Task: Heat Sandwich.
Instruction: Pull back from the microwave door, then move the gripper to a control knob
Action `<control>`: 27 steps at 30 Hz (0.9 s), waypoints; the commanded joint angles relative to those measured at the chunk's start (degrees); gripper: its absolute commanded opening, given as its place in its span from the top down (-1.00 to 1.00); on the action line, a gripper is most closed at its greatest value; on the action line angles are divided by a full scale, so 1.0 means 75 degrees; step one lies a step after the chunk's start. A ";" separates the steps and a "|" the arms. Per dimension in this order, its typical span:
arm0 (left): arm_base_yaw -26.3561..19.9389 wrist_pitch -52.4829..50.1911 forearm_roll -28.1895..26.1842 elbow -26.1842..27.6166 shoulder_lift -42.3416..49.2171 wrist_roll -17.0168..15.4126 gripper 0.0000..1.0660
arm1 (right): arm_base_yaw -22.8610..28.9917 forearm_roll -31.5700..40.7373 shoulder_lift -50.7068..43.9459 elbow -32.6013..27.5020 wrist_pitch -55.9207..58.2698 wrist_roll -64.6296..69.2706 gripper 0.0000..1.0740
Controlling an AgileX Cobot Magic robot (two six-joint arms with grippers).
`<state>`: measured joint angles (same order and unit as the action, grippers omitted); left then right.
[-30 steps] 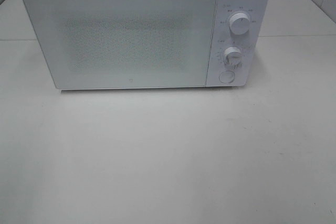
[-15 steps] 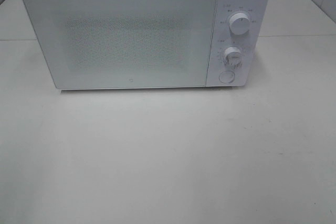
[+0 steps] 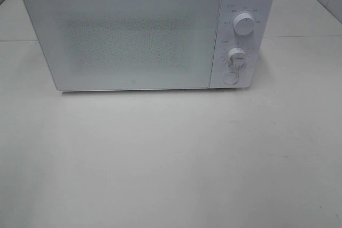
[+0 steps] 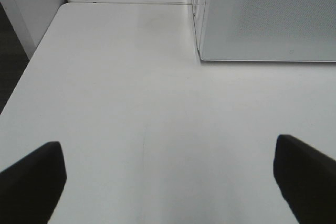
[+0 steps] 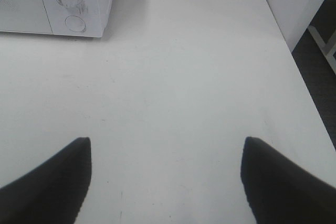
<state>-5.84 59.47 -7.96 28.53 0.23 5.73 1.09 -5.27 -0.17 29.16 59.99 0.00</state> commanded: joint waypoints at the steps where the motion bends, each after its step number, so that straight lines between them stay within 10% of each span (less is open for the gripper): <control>1: -0.0023 -0.0015 -0.0015 -0.0023 0.0214 -0.0008 -0.94 | -0.0061 -0.0008 -0.0191 -0.0038 -0.0084 0.0053 -0.42; 27: -0.0023 -0.0015 -0.0015 -0.0023 0.0214 -0.0008 -0.94 | -0.0061 0.0153 0.1436 0.0321 -0.1077 0.0061 -0.42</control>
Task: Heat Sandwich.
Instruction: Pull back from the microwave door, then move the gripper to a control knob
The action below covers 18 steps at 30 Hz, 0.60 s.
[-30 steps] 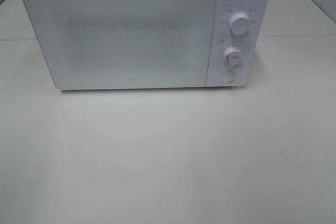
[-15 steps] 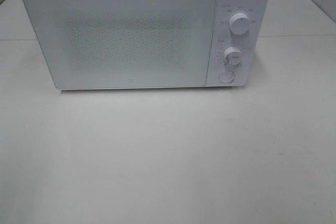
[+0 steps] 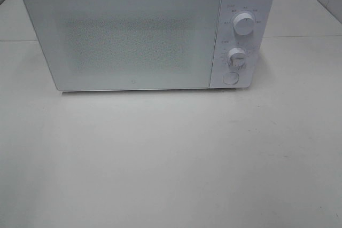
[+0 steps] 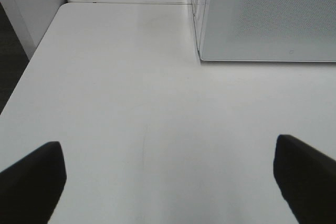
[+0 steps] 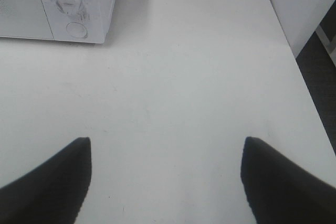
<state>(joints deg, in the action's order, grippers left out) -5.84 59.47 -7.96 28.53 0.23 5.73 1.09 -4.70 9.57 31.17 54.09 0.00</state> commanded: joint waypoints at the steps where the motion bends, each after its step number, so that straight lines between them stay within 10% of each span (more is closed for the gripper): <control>1: -0.0023 -0.0015 -0.0015 -0.0023 0.0214 -0.0008 -0.94 | -0.0061 0.0107 0.0367 0.0053 -0.0519 0.0061 -0.42; 18: -0.0023 -0.0015 -0.0015 -0.0023 0.0214 -0.0008 -0.94 | -0.0061 0.0115 0.2422 0.0015 -0.2620 0.0061 -0.42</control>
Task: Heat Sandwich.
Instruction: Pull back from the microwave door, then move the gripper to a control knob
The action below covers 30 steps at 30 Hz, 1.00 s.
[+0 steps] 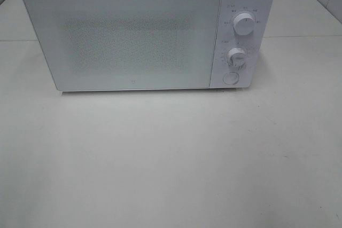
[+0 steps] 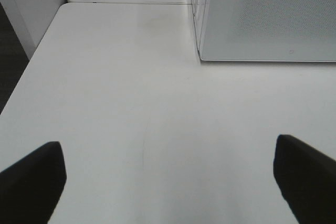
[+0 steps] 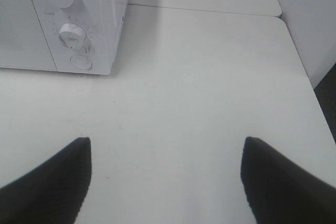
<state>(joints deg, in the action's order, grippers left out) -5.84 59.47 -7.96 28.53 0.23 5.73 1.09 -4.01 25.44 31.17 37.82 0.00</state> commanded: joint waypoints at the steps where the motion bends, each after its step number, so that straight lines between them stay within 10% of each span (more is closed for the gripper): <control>1: -0.0023 -0.0015 -0.0015 -0.0023 0.0214 -0.0008 -0.94 | -0.0061 0.0023 0.0413 0.0015 -0.0581 0.0061 -0.42; 30: -0.0023 -0.0015 -0.0015 -0.0023 0.0214 -0.0008 -0.94 | -0.0046 0.0023 0.4782 0.0015 -0.5859 0.0061 -0.42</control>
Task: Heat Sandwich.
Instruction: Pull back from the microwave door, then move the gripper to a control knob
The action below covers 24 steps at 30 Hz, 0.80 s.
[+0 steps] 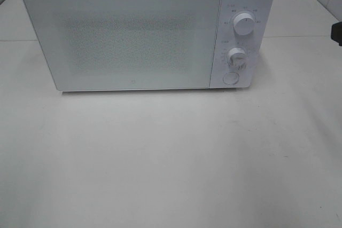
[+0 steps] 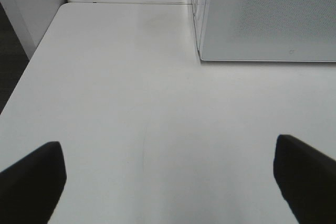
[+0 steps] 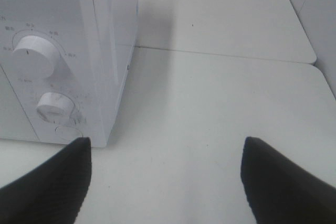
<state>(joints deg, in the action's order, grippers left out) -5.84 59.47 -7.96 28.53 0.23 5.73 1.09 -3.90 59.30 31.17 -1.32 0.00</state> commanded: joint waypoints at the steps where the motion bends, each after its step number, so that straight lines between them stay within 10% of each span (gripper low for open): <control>1: -0.0023 -0.0015 -0.0015 -0.0023 0.0214 -0.0008 -0.94 | -0.0046 0.0008 0.0267 0.0015 -0.0642 0.0061 -0.42; 12: -0.0023 -0.0015 -0.0015 -0.0023 0.0214 -0.0008 -0.94 | 0.0061 0.0115 0.1390 -0.0672 -0.3445 0.0000 -0.42; 24: -0.0023 -0.0015 -0.0015 -0.0023 0.0214 -0.0008 -0.94 | 0.1734 0.2452 0.2246 -0.1597 -0.6012 -0.1589 -0.42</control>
<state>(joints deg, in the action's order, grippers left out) -5.84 59.47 -7.96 28.53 0.23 5.73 12.66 11.97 75.57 19.60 -42.91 -10.49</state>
